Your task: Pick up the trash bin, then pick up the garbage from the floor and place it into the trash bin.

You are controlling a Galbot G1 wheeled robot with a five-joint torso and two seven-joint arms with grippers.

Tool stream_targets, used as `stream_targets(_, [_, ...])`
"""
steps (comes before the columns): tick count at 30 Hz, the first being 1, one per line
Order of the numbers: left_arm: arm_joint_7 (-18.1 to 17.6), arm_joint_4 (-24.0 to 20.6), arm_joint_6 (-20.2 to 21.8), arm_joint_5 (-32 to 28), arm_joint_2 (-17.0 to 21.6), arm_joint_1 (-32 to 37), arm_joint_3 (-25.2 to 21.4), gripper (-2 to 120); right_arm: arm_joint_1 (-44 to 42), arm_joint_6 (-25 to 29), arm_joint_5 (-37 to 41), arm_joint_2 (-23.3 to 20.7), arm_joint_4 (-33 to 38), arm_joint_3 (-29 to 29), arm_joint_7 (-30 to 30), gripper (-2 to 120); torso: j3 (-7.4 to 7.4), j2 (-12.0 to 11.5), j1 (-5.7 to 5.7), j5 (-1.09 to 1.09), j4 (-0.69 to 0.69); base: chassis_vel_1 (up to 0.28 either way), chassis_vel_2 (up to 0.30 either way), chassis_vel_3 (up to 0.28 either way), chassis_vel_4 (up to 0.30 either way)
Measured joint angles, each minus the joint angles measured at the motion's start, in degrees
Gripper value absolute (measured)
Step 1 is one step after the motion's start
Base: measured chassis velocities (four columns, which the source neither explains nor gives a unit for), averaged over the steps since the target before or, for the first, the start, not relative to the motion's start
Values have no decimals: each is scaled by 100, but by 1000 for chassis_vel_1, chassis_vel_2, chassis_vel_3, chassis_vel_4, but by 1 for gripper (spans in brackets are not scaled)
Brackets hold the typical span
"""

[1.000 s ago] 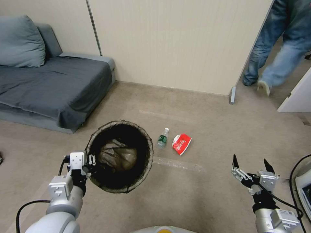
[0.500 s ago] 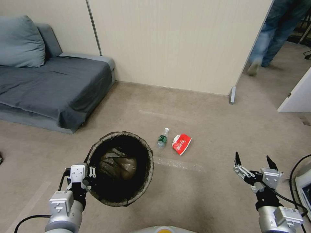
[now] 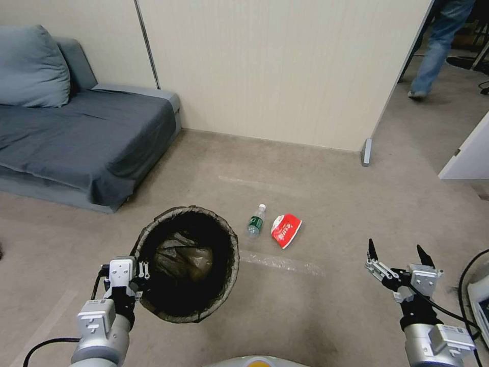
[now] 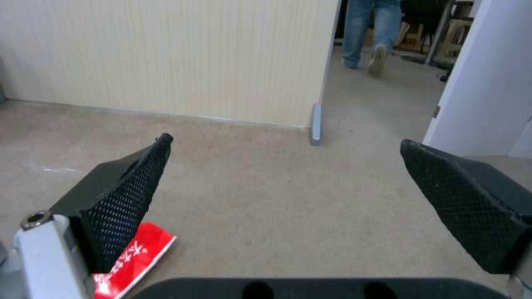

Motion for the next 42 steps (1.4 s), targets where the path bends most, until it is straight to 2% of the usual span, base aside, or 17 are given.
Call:
stream_targets(38, [-4, 28, 2, -17, 31, -45, -36, 1, -38, 25, -42, 28, -93, -92, 1, 100, 0, 0, 0, 0, 0, -87, 86, 80, -87])
stream_targets(42, [-2, 16, 31, -20, 32, -95, -45, 1, 80, -167, 2, -12, -157, -122, -59, 100, 0, 1, 0, 0, 0, -10, 14, 14, -17])
